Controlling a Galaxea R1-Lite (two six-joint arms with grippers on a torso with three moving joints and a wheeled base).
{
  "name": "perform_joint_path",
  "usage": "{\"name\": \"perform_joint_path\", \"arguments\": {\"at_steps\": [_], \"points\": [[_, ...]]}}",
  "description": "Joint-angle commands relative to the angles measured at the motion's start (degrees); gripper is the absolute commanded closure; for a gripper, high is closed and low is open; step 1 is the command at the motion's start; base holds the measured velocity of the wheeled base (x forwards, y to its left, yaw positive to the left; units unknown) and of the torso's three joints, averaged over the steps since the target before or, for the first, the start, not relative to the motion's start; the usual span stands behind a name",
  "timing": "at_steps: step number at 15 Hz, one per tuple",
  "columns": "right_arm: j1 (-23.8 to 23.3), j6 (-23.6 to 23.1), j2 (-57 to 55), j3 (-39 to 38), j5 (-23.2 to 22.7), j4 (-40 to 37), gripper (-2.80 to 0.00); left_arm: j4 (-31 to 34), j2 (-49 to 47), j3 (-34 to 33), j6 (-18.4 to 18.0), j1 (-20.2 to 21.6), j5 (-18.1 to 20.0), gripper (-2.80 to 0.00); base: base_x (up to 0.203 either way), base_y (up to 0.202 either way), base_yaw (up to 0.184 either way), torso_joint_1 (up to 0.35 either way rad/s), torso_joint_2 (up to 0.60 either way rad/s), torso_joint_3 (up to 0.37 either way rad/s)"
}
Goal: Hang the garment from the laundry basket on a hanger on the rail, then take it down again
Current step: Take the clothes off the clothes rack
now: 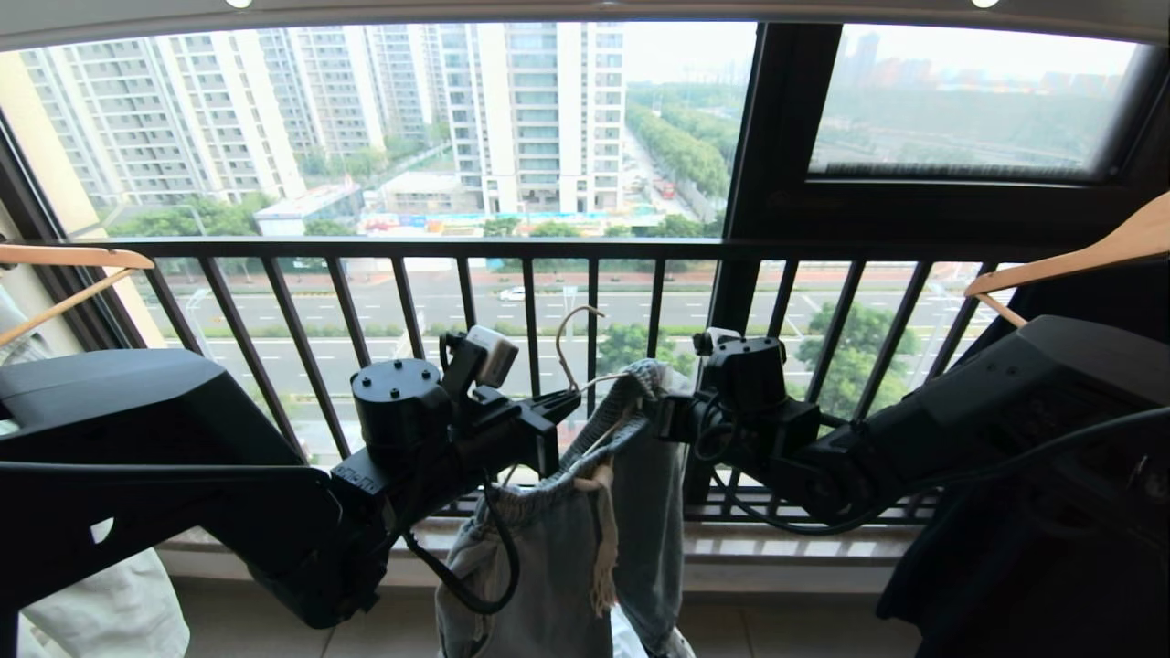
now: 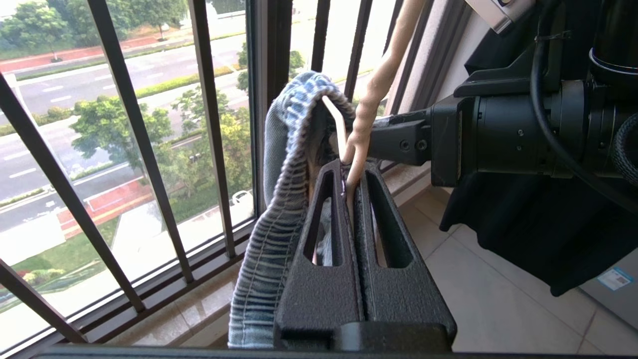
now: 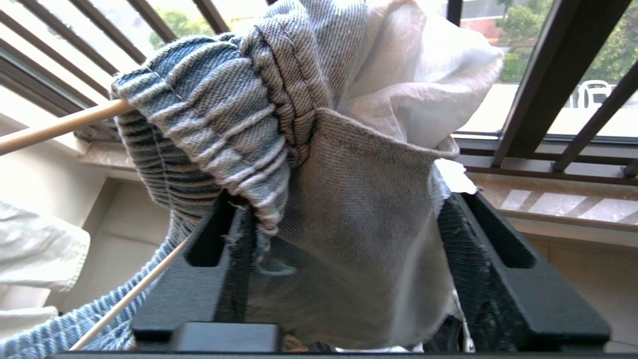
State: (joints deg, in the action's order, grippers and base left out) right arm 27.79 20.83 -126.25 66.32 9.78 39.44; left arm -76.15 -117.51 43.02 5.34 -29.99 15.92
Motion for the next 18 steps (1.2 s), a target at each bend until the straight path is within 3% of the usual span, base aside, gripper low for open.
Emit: {"name": "perform_joint_path", "arguments": {"at_steps": [1,8,18], "points": [[-0.74,0.08,0.39,0.22,0.07,0.24,0.0,-0.42,-0.68,-0.04,0.02,0.02,-0.01,0.0,0.0,0.0,0.0,0.0,0.0,0.0],[-4.74,0.17,-0.32,2.33,-0.02,0.29,0.0,-0.64,-3.49,0.05,-1.66,0.11,-0.03,0.0,0.0,0.0,0.0,0.0,0.0,0.0],[-12.35,0.27,-1.55,7.34,0.78,0.21,0.0,-0.57,0.35,-2.24,-2.0,-0.42,0.52,0.0,0.0,0.0,0.0,0.0,0.0,0.0]]}}
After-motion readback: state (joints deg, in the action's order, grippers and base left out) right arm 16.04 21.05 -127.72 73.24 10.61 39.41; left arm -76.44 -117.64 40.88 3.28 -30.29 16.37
